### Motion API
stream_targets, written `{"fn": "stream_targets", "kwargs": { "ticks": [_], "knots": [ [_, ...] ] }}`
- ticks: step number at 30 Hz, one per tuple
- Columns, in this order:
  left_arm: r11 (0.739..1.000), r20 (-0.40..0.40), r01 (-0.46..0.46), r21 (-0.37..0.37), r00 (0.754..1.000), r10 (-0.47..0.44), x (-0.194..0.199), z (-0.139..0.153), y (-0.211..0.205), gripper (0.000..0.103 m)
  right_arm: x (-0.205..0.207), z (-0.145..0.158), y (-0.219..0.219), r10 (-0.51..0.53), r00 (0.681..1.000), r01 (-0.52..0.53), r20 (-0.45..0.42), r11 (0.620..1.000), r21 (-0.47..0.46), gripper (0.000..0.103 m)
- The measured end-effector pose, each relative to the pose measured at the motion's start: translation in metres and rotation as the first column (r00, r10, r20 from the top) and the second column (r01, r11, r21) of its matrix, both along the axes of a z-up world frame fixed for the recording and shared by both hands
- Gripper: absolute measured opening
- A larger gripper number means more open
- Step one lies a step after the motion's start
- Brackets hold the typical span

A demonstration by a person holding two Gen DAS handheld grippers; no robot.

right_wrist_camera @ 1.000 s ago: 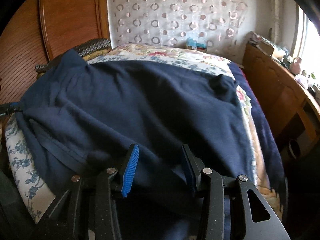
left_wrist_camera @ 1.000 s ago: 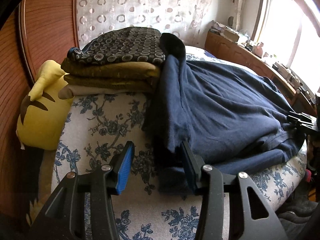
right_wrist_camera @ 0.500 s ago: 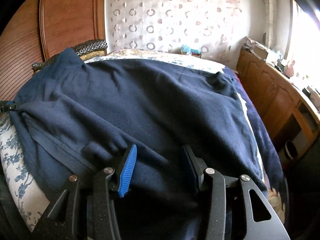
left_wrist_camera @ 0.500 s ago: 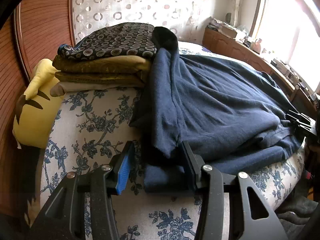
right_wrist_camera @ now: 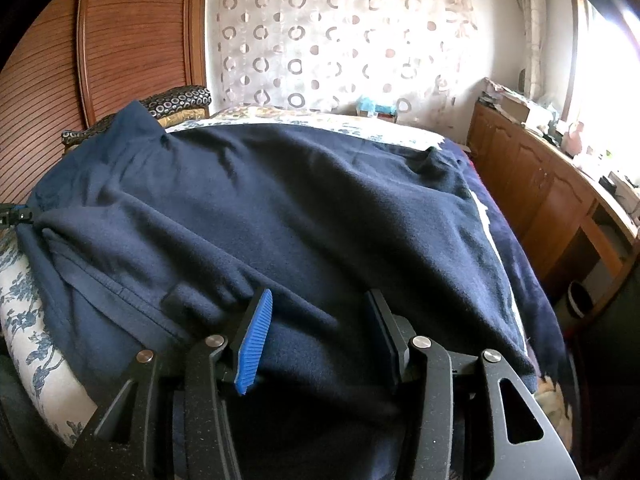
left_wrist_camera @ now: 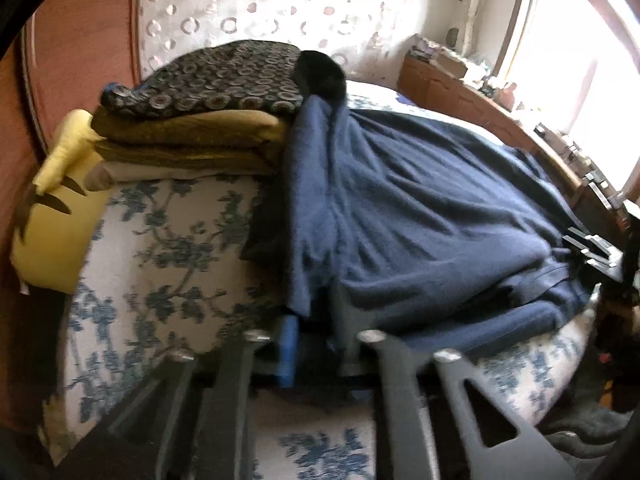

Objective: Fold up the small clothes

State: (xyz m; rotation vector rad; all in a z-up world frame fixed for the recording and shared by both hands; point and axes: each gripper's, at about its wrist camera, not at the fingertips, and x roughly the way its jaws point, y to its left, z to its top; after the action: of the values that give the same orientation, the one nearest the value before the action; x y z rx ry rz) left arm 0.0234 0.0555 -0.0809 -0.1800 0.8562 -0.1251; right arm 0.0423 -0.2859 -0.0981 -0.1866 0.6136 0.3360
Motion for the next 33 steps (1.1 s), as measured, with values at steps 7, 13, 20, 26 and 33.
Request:
{"fn": "stream_targets", "kwargs": {
  "ticks": [7, 13, 20, 26, 33],
  "knots": [
    [0.998, 0.16, 0.06, -0.002, 0.985, -0.059, -0.001, 0.051, -0.022, 0.007, 0.005, 0.003, -0.008, -0.007, 1.0, 0.008, -0.023, 1.0, 0.029, 0.058],
    [0.991, 0.251, 0.131, 0.005, 0.96, -0.128, 0.009, 0.09, -0.047, 0.006, 0.005, 0.004, -0.009, -0.003, 1.0, 0.004, -0.022, 1.0, 0.029, 0.059],
    [0.973, 0.318, 0.23, 0.028, 0.92, -0.227, 0.031, 0.123, -0.085, 0.005, 0.008, 0.017, -0.019, 0.003, 0.998, -0.001, -0.059, 0.999, 0.041, 0.062],
    [0.942, 0.366, 0.334, 0.042, 0.872, -0.326, 0.048, 0.151, -0.126, 0.004, -0.004, 0.04, -0.04, -0.012, 1.0, 0.012, -0.012, 0.998, 0.066, 0.062],
    [0.88, 0.372, 0.464, 0.106, 0.802, -0.468, 0.06, 0.172, -0.187, 0.004, -0.015, 0.058, -0.062, -0.053, 0.998, 0.05, 0.037, 0.995, 0.083, 0.062]
  ]
}}
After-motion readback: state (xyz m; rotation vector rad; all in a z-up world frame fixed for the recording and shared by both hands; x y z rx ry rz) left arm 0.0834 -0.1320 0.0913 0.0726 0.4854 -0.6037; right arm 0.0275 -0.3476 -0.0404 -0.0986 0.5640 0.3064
